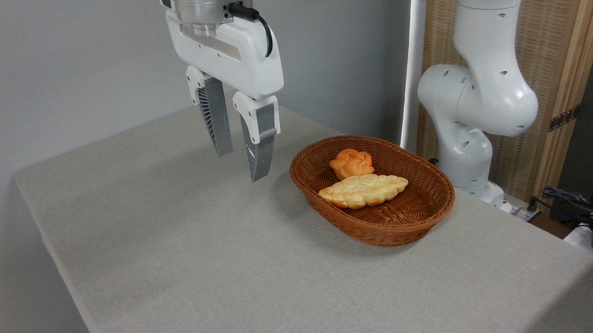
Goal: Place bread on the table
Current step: 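Move the open gripper down over the long golden pastry in the basket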
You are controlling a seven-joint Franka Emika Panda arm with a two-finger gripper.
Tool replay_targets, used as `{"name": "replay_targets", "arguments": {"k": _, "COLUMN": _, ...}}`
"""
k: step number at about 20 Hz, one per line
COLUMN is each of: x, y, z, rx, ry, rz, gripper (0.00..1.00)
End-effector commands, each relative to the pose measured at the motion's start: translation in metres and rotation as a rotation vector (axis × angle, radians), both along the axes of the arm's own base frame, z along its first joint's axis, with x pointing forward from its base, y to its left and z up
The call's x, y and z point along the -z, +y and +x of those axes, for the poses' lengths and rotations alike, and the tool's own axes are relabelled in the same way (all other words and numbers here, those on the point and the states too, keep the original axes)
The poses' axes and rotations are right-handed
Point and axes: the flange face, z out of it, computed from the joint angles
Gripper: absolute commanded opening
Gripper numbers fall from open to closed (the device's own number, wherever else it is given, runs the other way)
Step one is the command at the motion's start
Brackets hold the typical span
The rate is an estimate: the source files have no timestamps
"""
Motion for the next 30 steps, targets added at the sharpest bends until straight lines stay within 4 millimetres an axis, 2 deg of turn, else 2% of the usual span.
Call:
{"name": "replay_targets", "arguments": {"k": 1, "x": -0.005, "y": 0.005, "z": -0.005, "rx": 0.002, "ry": -0.002, "rz": 0.005, "gripper": 1.00}}
{"name": "replay_targets", "arguments": {"k": 7, "x": -0.004, "y": 0.007, "z": -0.005, "rx": -0.002, "ry": 0.005, "rz": 0.003, "gripper": 1.00}}
{"name": "replay_targets", "arguments": {"k": 12, "x": 0.003, "y": 0.004, "z": -0.013, "rx": 0.015, "ry": 0.072, "rz": 0.003, "gripper": 1.00}}
{"name": "replay_targets", "arguments": {"k": 13, "x": 0.008, "y": -0.003, "z": -0.017, "rx": 0.029, "ry": 0.077, "rz": 0.004, "gripper": 1.00}}
{"name": "replay_targets", "arguments": {"k": 15, "x": 0.017, "y": -0.002, "z": -0.043, "rx": 0.048, "ry": 0.085, "rz": 0.002, "gripper": 1.00}}
{"name": "replay_targets", "arguments": {"k": 16, "x": 0.028, "y": -0.003, "z": -0.066, "rx": 0.091, "ry": 0.087, "rz": 0.000, "gripper": 1.00}}
{"name": "replay_targets", "arguments": {"k": 19, "x": 0.046, "y": -0.010, "z": -0.096, "rx": 0.141, "ry": 0.120, "rz": -0.003, "gripper": 1.00}}
{"name": "replay_targets", "arguments": {"k": 21, "x": 0.064, "y": -0.024, "z": -0.113, "rx": 0.175, "ry": 0.158, "rz": 0.000, "gripper": 1.00}}
{"name": "replay_targets", "arguments": {"k": 22, "x": 0.080, "y": -0.034, "z": -0.129, "rx": 0.199, "ry": 0.190, "rz": 0.003, "gripper": 1.00}}
{"name": "replay_targets", "arguments": {"k": 26, "x": 0.126, "y": -0.043, "z": -0.158, "rx": 0.231, "ry": 0.264, "rz": 0.008, "gripper": 1.00}}
{"name": "replay_targets", "arguments": {"k": 30, "x": 0.163, "y": -0.045, "z": -0.172, "rx": 0.243, "ry": 0.304, "rz": 0.012, "gripper": 1.00}}
